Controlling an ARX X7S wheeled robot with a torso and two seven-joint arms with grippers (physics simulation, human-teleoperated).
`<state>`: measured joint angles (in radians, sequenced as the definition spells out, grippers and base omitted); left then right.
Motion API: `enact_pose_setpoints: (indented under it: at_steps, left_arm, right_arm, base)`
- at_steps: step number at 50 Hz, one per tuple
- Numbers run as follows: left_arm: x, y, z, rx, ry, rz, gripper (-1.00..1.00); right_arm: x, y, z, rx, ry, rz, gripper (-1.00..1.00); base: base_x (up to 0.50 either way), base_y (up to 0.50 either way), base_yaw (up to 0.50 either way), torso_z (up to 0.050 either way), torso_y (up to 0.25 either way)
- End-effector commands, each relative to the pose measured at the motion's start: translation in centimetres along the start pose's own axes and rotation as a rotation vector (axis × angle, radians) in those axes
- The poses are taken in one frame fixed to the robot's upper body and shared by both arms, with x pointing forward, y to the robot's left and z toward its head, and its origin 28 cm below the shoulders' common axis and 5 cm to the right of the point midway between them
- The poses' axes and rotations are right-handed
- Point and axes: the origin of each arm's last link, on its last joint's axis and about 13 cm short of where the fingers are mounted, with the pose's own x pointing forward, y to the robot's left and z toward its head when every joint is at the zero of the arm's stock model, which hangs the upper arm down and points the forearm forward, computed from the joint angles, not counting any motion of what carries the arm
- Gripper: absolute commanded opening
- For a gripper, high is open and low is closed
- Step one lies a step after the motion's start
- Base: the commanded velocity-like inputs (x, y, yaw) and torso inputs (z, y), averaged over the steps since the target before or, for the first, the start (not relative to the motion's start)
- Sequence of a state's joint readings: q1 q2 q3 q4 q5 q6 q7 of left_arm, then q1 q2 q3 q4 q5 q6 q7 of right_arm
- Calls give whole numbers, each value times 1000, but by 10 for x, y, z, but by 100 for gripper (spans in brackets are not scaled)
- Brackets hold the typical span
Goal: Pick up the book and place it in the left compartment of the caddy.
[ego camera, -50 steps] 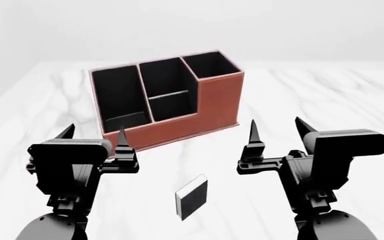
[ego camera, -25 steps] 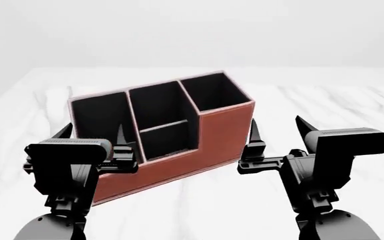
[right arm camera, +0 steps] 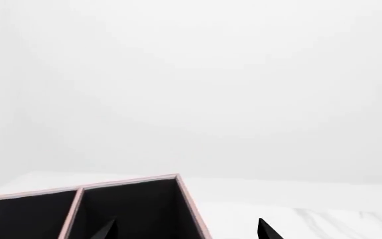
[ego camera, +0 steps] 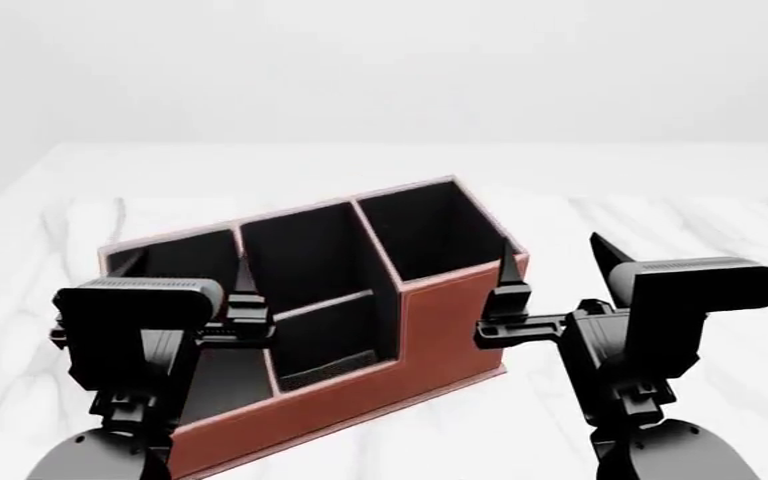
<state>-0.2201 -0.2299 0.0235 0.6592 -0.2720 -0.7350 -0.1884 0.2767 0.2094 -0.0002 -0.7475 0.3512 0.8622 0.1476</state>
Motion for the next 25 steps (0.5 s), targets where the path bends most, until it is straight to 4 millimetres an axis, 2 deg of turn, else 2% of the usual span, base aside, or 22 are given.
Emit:
enact_pose_setpoints:
  at_steps: [1, 3, 4, 6, 7, 8, 10, 12, 13, 17, 25]
  left_arm:
    - [-9, -3, 15, -3, 61, -74, 100]
    - [-13, -5, 25, 61, 68, -86, 100]
    - [-19, -7, 49, 26, 17, -183, 100]
    - [-25, -7, 57, 44, 133, -227, 100]
    - [-11, 21, 56, 114, 277, -100, 100]
    - [-5, 21, 60, 207, 248, -125, 100]
    - [-5, 21, 98, 325, 61, -114, 100]
    - [-20, -1, 95, 200, 179, -126, 100]
    - [-26, -4, 102, 164, 246, -152, 100]
    - [-55, -13, 120, 90, 646, -515, 100]
    - [-58, -22, 138, 126, 784, -640, 100]
  right_arm:
    - [1, -2, 0, -10, 0, -16, 100]
    - [3, -3, 0, -14, 5, -26, 100]
    - [4, -3, -1, -16, 8, -29, 100]
    - [4, -3, -1, -16, 9, -30, 100]
    - [4, -3, 0, -19, 10, -28, 100]
    - [4, -3, 0, -19, 10, -28, 100]
    - [5, -3, 0, -19, 10, -24, 100]
    - [6, -3, -1, -19, 14, -24, 100]
    - [6, -3, -2, -19, 16, -24, 100]
    - [6, -4, -1, -19, 19, -24, 100]
    - [8, -3, -2, -22, 28, -24, 100]
  base:
    - [0, 0, 0, 0, 0]
    - [0, 0, 0, 0, 0]
    - [0, 0, 0, 0, 0]
    - [0, 0, 0, 0, 0]
    - [0, 0, 0, 0, 0]
    - [0, 0, 0, 0, 0]
    - [0, 0, 0, 0, 0]
    - [0, 0, 0, 0, 0]
    - [0, 0, 0, 0, 0]
    - [0, 0, 0, 0, 0]
    - [0, 0, 0, 0, 0]
